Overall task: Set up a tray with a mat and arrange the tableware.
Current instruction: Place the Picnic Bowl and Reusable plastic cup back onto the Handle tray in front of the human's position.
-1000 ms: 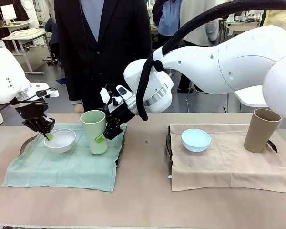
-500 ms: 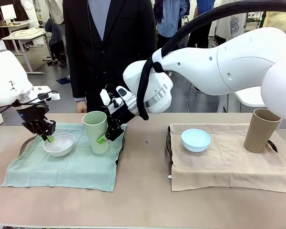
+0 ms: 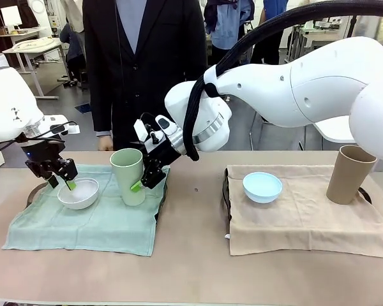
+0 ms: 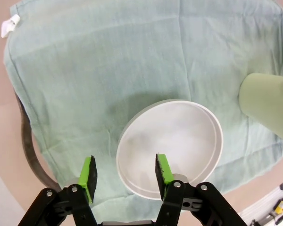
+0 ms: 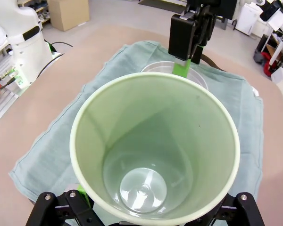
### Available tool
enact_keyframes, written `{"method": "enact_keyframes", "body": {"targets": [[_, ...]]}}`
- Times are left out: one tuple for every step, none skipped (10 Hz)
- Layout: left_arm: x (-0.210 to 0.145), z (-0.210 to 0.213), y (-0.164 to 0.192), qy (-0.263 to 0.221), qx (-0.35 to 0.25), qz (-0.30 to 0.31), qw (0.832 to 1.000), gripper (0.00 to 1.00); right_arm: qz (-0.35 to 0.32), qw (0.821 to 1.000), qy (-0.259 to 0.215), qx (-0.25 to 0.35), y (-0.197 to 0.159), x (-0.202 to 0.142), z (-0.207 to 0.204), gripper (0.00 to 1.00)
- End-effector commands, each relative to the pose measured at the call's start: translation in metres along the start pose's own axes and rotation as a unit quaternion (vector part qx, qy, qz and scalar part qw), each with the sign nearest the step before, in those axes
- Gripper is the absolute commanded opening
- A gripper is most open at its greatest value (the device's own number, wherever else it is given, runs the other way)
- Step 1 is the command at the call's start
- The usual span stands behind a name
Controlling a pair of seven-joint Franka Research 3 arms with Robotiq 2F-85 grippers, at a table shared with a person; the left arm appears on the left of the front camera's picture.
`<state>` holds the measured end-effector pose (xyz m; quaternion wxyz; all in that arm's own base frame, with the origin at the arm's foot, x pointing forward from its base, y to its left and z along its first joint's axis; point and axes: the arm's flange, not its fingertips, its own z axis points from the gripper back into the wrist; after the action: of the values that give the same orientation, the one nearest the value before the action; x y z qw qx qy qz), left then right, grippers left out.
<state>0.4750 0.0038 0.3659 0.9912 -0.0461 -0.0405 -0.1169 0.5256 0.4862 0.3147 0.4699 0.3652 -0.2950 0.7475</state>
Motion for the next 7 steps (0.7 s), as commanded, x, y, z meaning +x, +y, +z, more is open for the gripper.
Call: {"method": "enact_keyframes", "body": {"targets": [[-0.001,0.004,0.002,0.015,0.003,0.003,1.000,1.00,-0.008,1.000,-0.002,-0.002,-0.001,-0.001,0.004,1.00],[-0.004,0.005,0.003,0.019,0.000,-0.003,1.000,0.85,-0.024,1.000,-0.010,-0.006,-0.003,-0.003,0.011,1.00],[-0.007,0.006,0.003,0.021,-0.004,-0.009,1.000,1.00,-0.036,0.999,-0.014,-0.018,-0.005,-0.006,0.017,1.00],[-0.009,0.007,0.001,0.021,-0.007,-0.017,1.000,1.00,-0.044,0.998,-0.017,-0.032,-0.008,-0.010,0.024,1.00],[-0.011,0.007,0.000,0.023,-0.010,-0.023,0.999,1.00,-0.052,0.998,-0.020,-0.041,-0.009,-0.014,0.030,1.00],[-0.012,0.006,0.002,0.025,-0.010,-0.027,0.999,1.00,-0.063,0.997,-0.022,-0.048,-0.010,-0.019,0.037,1.00],[-0.014,0.009,0.006,0.028,-0.010,-0.029,0.999,1.00,-0.083,0.995,-0.019,-0.053,-0.008,-0.023,0.046,1.00]]}}
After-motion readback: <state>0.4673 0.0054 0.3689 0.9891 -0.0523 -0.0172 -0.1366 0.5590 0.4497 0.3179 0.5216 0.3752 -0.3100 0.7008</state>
